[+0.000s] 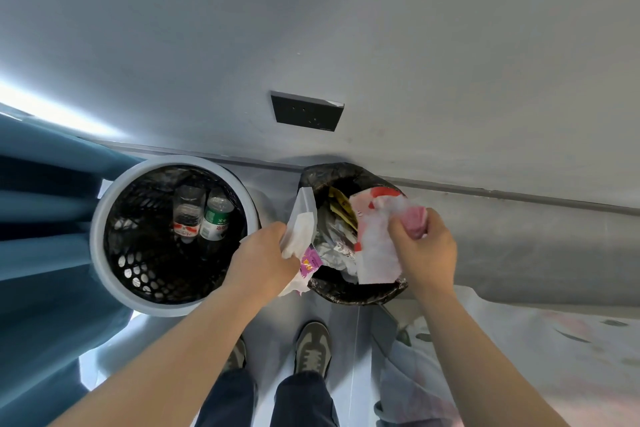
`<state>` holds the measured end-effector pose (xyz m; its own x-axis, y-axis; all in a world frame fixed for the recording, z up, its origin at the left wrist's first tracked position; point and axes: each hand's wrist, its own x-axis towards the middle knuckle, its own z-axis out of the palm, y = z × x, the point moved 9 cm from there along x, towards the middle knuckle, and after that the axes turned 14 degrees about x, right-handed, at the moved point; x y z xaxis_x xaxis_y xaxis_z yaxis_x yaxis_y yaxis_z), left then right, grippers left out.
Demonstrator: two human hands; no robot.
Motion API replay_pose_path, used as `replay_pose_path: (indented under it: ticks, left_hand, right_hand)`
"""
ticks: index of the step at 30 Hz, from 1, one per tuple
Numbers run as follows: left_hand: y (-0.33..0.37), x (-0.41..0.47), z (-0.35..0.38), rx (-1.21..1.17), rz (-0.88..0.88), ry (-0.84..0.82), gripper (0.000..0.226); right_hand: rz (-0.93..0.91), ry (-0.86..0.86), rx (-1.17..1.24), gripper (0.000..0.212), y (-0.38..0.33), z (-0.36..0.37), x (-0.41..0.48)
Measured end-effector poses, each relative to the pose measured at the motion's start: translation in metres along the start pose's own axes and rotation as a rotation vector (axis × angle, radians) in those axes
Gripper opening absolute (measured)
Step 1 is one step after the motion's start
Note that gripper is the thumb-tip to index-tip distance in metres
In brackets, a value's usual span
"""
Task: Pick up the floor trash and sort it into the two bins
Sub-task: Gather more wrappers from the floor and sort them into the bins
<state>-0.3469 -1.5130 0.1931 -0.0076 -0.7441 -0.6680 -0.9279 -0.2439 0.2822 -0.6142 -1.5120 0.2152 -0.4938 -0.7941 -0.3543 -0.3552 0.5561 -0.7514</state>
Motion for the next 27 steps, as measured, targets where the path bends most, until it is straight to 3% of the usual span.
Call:
replay_pose_path:
  ticks: [8, 11, 15, 20, 24, 27]
  left_hand:
    - [0.001, 0.002, -0.008, 0.017, 0.011, 0.001, 0.024]
    - [0.004, 0.005, -0.009, 0.032, 0.027, 0.008, 0.028]
    - [0.004, 0.007, -0.009, 0.038, 0.032, 0.014, 0.032]
    - [0.002, 0.008, -0.005, 0.036, 0.032, 0.003, 0.032]
    - [-0.001, 0.008, -0.001, 0.039, 0.021, -0.011, 0.029]
    - [-0.001, 0.010, 0.002, 0.034, 0.018, -0.020, 0.027]
  right_hand:
    - [-0.304, 0.276, -0.243, 0.019, -0.033, -0.033, 0.004]
    - [-0.349, 0.124, -0.390, 0.017, -0.027, -0.008, 0.014]
    - [-0.144, -0.332, -0.584, 0.014, 0.017, 0.047, 0.018]
    - [-0.043, -0.601, -0.686, 0.026, 0.048, 0.086, 0.001]
    - [0.059, -0.547, -0.453, 0.056, 0.056, 0.086, 0.003]
    - [-0.047, -0.407, -0.363, 0.049, 0.038, 0.071, 0.004]
